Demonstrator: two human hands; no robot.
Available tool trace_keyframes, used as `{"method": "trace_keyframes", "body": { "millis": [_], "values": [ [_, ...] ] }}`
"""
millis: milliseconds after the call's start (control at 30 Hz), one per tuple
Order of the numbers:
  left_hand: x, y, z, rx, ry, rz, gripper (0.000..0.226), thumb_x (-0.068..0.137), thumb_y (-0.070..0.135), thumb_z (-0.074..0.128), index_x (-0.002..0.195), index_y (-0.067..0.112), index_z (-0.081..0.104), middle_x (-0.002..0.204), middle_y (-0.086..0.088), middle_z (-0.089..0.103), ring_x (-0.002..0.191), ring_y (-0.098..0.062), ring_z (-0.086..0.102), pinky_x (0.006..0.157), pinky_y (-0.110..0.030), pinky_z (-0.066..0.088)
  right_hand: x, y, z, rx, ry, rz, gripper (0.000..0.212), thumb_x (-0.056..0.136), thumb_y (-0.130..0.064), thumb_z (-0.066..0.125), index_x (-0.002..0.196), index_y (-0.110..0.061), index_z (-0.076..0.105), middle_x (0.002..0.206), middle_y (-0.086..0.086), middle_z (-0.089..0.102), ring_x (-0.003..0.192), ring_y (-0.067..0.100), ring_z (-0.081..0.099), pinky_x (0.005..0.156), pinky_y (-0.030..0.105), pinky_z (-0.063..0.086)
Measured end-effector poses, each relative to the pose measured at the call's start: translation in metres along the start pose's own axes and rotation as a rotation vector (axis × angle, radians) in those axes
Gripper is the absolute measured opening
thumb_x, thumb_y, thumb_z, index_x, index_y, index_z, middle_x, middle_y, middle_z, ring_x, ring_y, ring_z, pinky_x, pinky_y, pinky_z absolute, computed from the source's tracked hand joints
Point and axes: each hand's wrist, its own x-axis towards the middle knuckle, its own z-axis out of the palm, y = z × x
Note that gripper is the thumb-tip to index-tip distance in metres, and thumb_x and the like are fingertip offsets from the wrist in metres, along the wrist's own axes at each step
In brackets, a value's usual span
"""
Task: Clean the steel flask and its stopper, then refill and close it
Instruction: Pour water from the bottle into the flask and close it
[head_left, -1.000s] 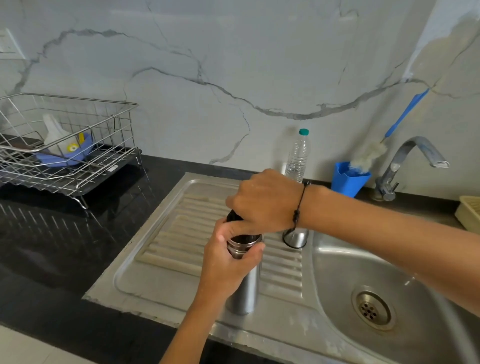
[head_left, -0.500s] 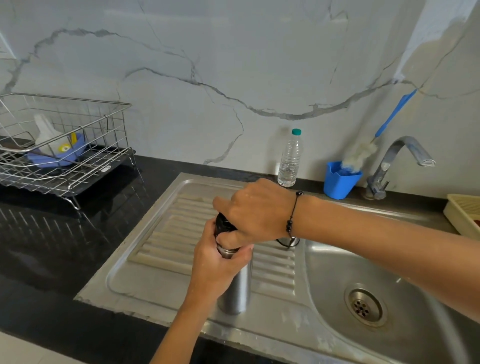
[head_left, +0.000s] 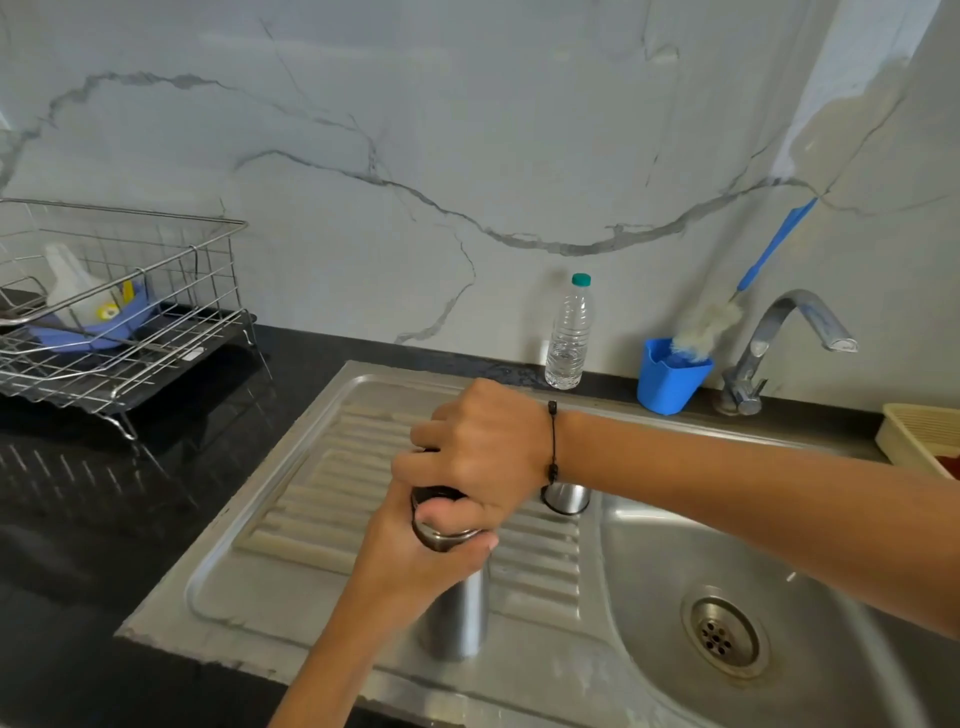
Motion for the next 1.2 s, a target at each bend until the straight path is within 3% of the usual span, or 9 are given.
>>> {"method": "trace_keyframes", "body": {
  "millis": [233,433,533,667,733,833,900,1033,1200],
  "values": [
    [0.006,-0.004,0.018,0.018,0.198,-0.018,0.056,0.045,0.025,0.079,0.097,0.015,0.058,0.07,0.009,0.069,0.057,-0.005,0.065,0.047,-0.02,0.05,-0.003,-0.008,0.001,-0.17,-0.015,0.226,0.044,0.081,-0.04,0.029,0.058,-0.014,0.055,0.038,0.002,0.045,0.033,0.02,0.026,0.049,0.017,0.004],
    [0.006,-0.006,0.02,0.082,0.228,-0.109,0.045,0.055,0.002,0.085,0.093,0.005,0.061,0.056,0.004,0.064,0.05,-0.002,0.061,0.04,-0.015,0.044,0.002,-0.021,-0.002,-0.275,-0.022,0.408,0.039,0.077,-0.04,0.028,0.048,-0.017,0.04,0.034,0.001,0.04,0.035,0.019,0.01,0.048,0.014,0.005],
    [0.005,-0.003,0.017,0.077,0.208,-0.091,0.043,0.053,0.005,0.086,0.087,0.008,0.06,0.058,0.006,0.065,0.052,-0.003,0.062,0.041,-0.015,0.044,0.003,-0.027,-0.004,-0.301,-0.021,0.477,0.039,0.076,-0.04,0.028,0.046,-0.017,0.036,0.033,-0.001,0.033,0.038,0.015,-0.002,0.05,0.014,0.003],
    [0.005,-0.001,0.015,0.067,0.163,-0.053,0.047,0.056,0.004,0.086,0.091,0.016,0.056,0.067,0.012,0.067,0.06,-0.002,0.064,0.046,-0.015,0.046,-0.003,-0.034,-0.001,-0.186,-0.068,0.574,0.052,0.082,-0.054,0.026,0.059,-0.017,0.054,0.04,0.001,0.047,0.032,0.022,0.026,0.046,0.016,0.007],
    [0.003,-0.001,0.014,0.046,0.172,-0.035,0.053,0.06,0.0,0.085,0.096,0.023,0.054,0.073,0.007,0.068,0.068,-0.005,0.066,0.055,-0.018,0.05,-0.006,-0.035,-0.014,-0.01,-0.13,0.611,0.059,0.085,-0.067,0.023,0.075,-0.02,0.058,0.055,0.003,0.056,0.048,0.025,0.048,0.045,0.023,0.017],
    [-0.005,0.0,0.012,0.013,0.181,-0.02,0.059,0.054,0.015,0.086,0.102,0.027,0.054,0.087,0.01,0.068,0.078,0.001,0.066,0.065,-0.01,0.049,-0.015,-0.018,-0.03,0.472,-0.137,0.901,0.046,0.092,-0.059,0.021,0.062,-0.032,0.042,0.056,-0.007,0.043,0.064,0.02,0.046,0.061,0.032,0.037],
    [-0.007,0.003,0.012,0.018,0.169,-0.024,0.059,0.052,0.024,0.08,0.105,0.027,0.054,0.09,0.01,0.067,0.079,0.003,0.064,0.066,-0.007,0.047,-0.035,0.008,-0.011,0.427,-0.114,1.005,0.042,0.094,-0.057,0.026,0.07,-0.029,0.048,0.065,-0.006,0.049,0.073,0.022,0.052,0.072,0.036,0.046],
    [-0.007,0.005,0.013,0.039,0.172,-0.028,0.055,0.063,0.004,0.085,0.097,0.031,0.052,0.086,0.012,0.064,0.074,0.009,0.062,0.062,-0.005,0.045,-0.091,0.044,0.049,0.13,-0.574,1.146,0.038,0.091,-0.038,0.048,0.119,-0.013,0.05,0.116,0.012,0.057,0.105,0.032,0.054,0.083,0.039,0.047],
    [-0.007,0.004,0.012,0.058,0.161,-0.019,0.056,0.065,0.004,0.083,0.101,0.033,0.05,0.092,0.012,0.063,0.079,0.01,0.061,0.064,-0.004,0.045,-0.13,0.045,0.089,0.132,-0.868,1.163,0.058,0.084,-0.035,0.055,0.137,-0.024,0.033,0.13,0.014,0.045,0.117,0.034,0.046,0.096,0.04,0.043]
  ]
}}
